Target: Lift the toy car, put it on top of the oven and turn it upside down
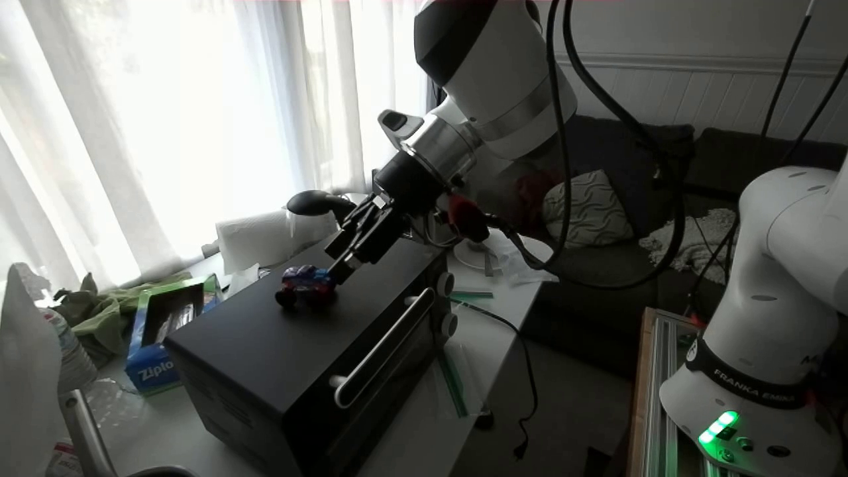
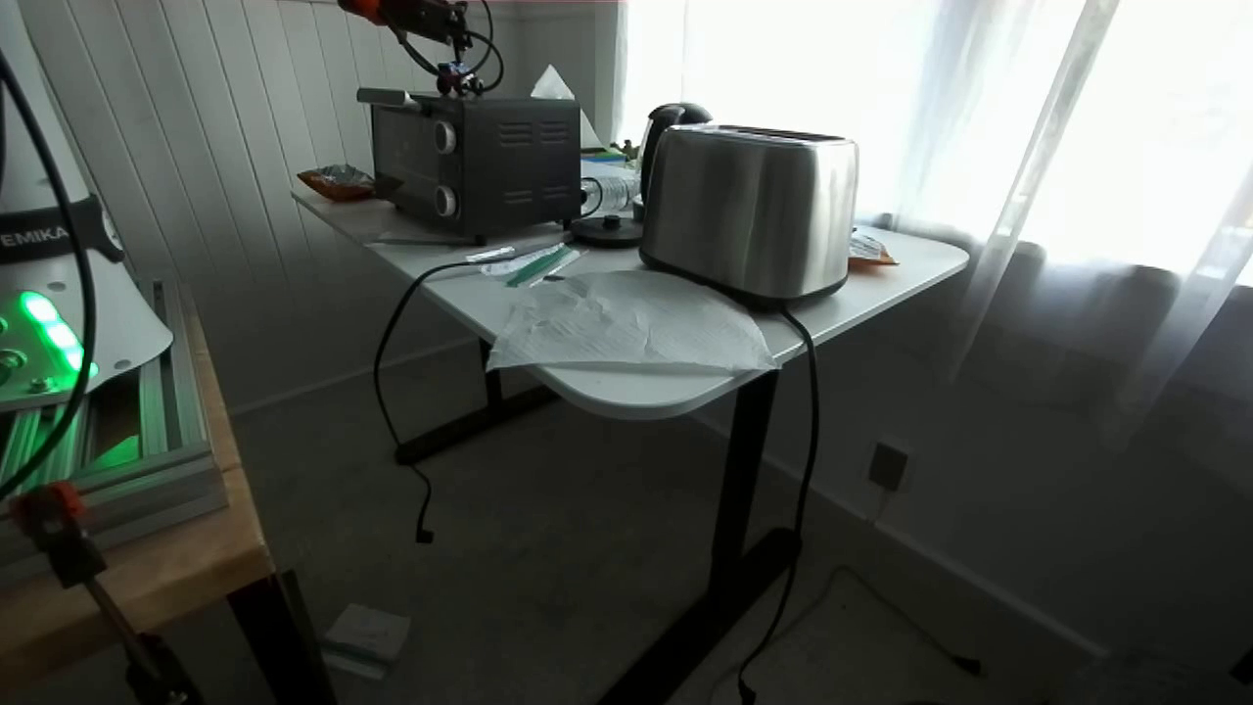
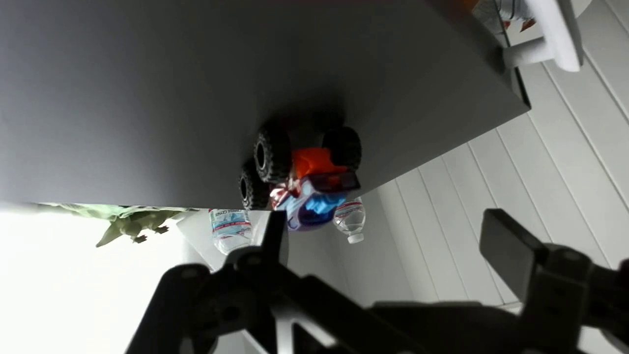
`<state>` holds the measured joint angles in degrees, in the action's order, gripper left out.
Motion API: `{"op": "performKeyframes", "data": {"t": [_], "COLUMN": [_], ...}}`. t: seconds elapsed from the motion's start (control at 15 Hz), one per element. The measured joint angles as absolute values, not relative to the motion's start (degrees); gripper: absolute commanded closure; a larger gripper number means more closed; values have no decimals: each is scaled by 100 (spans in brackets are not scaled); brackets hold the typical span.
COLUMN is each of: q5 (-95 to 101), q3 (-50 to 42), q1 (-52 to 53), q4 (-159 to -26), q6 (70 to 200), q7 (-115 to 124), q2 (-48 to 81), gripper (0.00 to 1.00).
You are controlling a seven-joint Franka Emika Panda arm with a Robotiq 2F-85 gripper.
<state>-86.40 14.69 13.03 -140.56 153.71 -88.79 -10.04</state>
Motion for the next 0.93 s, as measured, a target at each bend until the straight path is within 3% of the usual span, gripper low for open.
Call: {"op": "performKeyframes", "data": {"t": [0.2,0.27,0.4,0.93], "q5": [-8938,-9016,-9192,-10015], "q3": [1605,1643,1698,1756], "q1": [1338,1344,1356,1358], "q4": [-13935,-13893,-13790,-13388], "q6": [15788,15911,16145,16704], "q7": [-9161,-9254,-9444,-10315], "q2": [-816,-741,-592,-252], "gripper": [4,26,31,87]}}
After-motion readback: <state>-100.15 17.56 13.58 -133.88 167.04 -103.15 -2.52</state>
